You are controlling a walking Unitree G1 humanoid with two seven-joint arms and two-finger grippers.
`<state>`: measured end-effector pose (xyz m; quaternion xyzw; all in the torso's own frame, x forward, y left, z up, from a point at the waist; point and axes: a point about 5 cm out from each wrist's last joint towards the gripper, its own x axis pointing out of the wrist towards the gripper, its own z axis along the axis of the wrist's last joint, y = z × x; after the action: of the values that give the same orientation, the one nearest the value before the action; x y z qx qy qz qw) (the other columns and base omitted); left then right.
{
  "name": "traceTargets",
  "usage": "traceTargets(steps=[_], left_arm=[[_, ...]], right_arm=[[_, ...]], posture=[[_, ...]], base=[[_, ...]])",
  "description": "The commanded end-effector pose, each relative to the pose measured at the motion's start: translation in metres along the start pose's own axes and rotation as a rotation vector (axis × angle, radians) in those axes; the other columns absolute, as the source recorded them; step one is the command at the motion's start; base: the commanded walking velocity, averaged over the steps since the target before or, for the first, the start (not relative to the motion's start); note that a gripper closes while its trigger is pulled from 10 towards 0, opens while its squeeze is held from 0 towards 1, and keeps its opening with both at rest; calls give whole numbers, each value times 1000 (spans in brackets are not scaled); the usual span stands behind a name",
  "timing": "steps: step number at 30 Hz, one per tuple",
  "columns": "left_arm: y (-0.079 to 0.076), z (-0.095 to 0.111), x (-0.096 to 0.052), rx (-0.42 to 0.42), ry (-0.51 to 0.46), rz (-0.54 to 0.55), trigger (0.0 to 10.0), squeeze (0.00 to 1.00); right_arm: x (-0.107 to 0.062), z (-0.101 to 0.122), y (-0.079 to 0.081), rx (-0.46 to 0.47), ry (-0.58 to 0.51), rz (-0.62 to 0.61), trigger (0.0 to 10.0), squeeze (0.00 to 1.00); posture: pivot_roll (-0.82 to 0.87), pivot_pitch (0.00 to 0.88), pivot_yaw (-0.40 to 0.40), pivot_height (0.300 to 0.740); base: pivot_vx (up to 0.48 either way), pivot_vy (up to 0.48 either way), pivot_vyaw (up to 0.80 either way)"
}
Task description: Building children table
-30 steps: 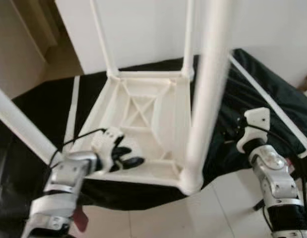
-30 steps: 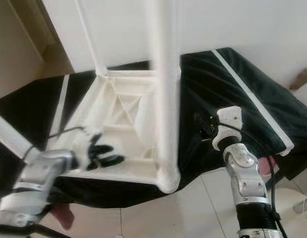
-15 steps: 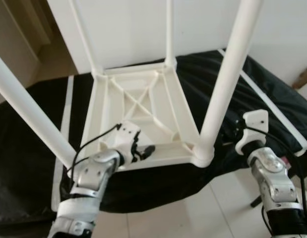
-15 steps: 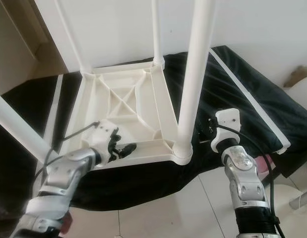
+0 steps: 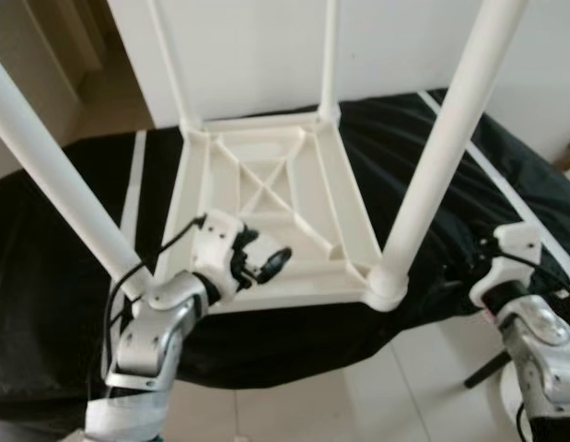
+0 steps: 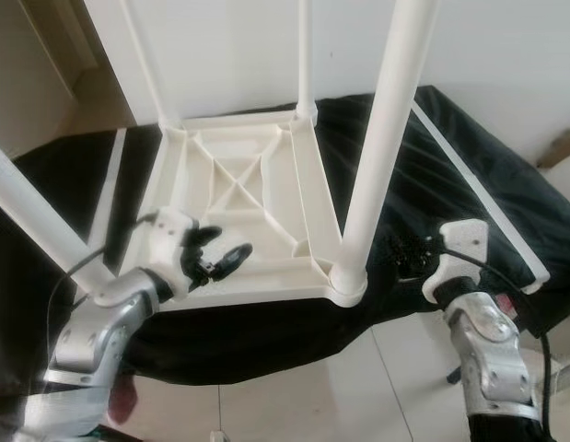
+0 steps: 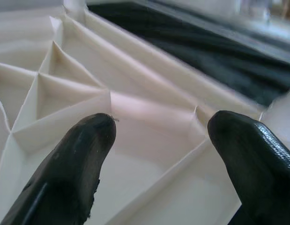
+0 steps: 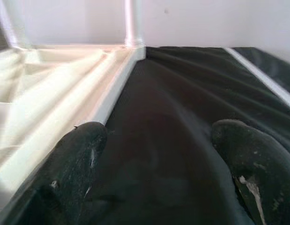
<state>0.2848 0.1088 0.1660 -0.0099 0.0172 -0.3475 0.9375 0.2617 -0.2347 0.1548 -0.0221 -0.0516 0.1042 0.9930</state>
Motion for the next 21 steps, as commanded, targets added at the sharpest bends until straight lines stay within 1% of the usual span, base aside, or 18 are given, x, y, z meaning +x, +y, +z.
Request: traceTargets(steps=[1, 2, 3, 4, 5, 6, 7, 8, 10, 11, 12, 13, 14, 16, 18, 19, 21], left_arm=[[0, 1, -3, -27, -16, 34, 10000, 0], [-2, 2, -5, -38, -28, 37, 10000, 0], [-7, 0, -9, -26, -35, 18, 10000, 0], [-7, 0, -9, -26, -35, 18, 10000, 0], [-11, -1, -12, 4, -35, 1, 10000, 0], [-15, -4, -15, 13, -22, -34, 10000, 0], [-15, -4, -15, 13, -22, -34, 10000, 0], [-20, -8, -17, 24, 6, -72, 10000, 0], [-28, -11, -15, 52, 37, -127, 10000, 0], [-28, -11, -15, 52, 37, -127, 10000, 0], [-33, -9, -12, 66, 33, -148, 10000, 0], [-35, -7, -11, 70, 26, -153, 10000, 0], [-35, -7, -11, 70, 26, -153, 10000, 0], [-38, -3, -7, 73, 19, -165, 10000, 0], [-38, -3, -7, 73, 19, -165, 10000, 0], [-40, -3, -6, 66, 32, -176, 10000, 0], [-43, -3, -7, 83, 40, -195, 10000, 0]], right_arm=[[-2, 0, 4, 24, 7, 42, 10000, 1000], [-5, -1, 4, 11, 14, 64, 10000, 1000], [-12, -4, 3, -16, 55, 121, 10000, 1000], [-12, -4, 3, -16, 55, 121, 10000, 1000], [-19, -6, 0, -21, 94, 165, 10000, 1000], [-25, -7, -2, -10, 127, 202, 10000, 1000], [-25, -7, -2, -10, 127, 202, 10000, 1000], [-31, -7, -3, 16, 154, 253, 10000, 0], [-42, -7, 2, 33, 205, 378, 10000, 0], [-42, -7, 2, 33, 205, 378, 10000, 0], [-49, -7, 6, 36, 234, 451, 10000, 0], [-50, -6, 7, 46, 241, 473, 10000, 0], [-50, -6, 7, 46, 241, 473, 10000, 0], [-51, -5, 16, 60, 251, 566, 10000, 0], [-51, -5, 16, 60, 251, 566, 10000, 0], [-48, -6, 21, 58, 247, 600, 10000, 0], [-38, -8, 31, 57, 232, 638, 10000, 0]], posture=[[22, 0, 15, 740], [22, 0, 15, 740], [35, 0, 9, 740], [35, 0, 9, 740], [37, 0, 12, 740], [37, 0, 14, 740], [37, 0, 14, 740], [41, 0, 18, 740], [44, 0, 26, 740], [44, 0, 26, 740], [44, 0, 26, 740], [44, 0, 26, 740], [44, 0, 26, 740], [44, 0, 48, 740], [44, 0, 48, 740], [46, 0, 49, 740], [52, 0, 52, 740]], base=[[0, 0, 0], [0, 0, 0], [0, 0, 0], [0, 0, 0], [0, 0, 0], [0, 0, 0], [0, 0, 0], [0, 0, 0], [0, 0, 0], [0, 0, 0], [0, 0, 0], [0, 0, 0], [0, 0, 0], [0, 0, 0], [0, 0, 0], [0, 0, 0], [0, 0, 0]])
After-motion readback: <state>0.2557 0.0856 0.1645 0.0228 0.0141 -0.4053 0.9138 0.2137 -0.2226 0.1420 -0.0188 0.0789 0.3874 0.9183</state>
